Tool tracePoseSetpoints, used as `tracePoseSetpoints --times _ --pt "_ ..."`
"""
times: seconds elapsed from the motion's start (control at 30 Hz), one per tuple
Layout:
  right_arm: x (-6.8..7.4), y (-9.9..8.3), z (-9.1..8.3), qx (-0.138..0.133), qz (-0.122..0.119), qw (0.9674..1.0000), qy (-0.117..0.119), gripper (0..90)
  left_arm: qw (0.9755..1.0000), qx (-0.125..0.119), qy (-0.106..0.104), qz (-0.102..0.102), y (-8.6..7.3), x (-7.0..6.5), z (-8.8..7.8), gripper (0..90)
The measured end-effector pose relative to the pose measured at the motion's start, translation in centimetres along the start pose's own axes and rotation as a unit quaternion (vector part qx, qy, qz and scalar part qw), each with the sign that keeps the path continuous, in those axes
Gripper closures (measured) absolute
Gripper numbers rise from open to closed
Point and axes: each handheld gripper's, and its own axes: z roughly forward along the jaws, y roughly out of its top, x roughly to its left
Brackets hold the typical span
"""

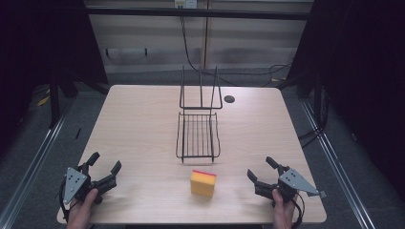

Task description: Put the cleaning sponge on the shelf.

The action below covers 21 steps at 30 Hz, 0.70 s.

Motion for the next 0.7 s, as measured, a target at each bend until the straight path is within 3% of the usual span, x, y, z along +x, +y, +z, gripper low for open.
tracePoseSetpoints --times 0.33,0.7 --pt "-0.06 0.14 0.08 0.022 0.008 0.9995 0.019 13.4 1.0 0.0 0.001 0.001 0.01 0.02 0.0 15.5" --pt "0.65 0.5 0.25 0.054 0.021 0.9945 0.088 14.0 1.0 0.0 0.0 0.0 0.0 0.0 0.01 15.5"
